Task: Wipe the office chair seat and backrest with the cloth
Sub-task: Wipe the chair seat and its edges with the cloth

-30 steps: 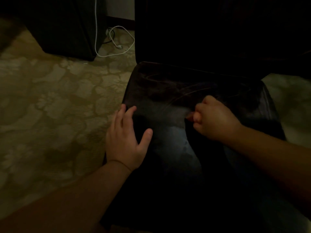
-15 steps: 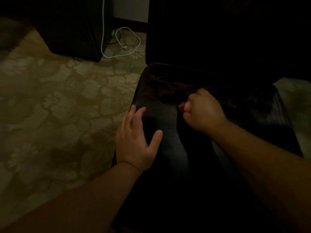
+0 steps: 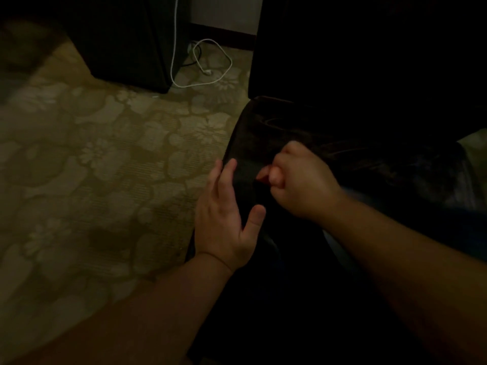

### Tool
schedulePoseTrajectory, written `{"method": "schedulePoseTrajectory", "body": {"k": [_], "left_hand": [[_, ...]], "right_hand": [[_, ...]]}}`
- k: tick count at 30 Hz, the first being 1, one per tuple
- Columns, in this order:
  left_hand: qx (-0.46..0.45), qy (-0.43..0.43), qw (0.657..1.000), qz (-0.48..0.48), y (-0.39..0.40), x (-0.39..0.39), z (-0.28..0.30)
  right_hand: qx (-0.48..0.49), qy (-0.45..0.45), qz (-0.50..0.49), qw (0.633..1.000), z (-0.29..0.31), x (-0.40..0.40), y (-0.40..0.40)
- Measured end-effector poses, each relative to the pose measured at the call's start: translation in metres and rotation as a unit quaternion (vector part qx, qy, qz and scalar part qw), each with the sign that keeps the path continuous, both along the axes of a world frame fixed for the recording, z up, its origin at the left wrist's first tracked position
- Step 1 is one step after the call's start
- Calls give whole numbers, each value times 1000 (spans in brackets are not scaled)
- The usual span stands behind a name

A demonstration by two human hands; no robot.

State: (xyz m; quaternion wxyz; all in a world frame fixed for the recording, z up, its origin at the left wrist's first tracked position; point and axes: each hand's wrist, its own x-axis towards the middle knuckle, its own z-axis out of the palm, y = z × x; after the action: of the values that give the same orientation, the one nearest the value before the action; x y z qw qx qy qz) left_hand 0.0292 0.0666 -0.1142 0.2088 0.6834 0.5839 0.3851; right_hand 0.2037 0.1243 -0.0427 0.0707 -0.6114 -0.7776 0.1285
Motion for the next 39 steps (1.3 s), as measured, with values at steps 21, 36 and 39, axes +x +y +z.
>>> {"method": "schedulePoseTrajectory", "body": {"k": [21,36,39], "left_hand": [[9,-104,994,-13,10,-7,1],[-2,27,997,-79,44,-18,0],[-16,93,993,-65,40,-14,5]], "right_hand": [[-66,-30,135,988,16,-58,54],[-88,45,-14,995,4,64,-77],[-72,89,-54,992,1,89,-108]]}}
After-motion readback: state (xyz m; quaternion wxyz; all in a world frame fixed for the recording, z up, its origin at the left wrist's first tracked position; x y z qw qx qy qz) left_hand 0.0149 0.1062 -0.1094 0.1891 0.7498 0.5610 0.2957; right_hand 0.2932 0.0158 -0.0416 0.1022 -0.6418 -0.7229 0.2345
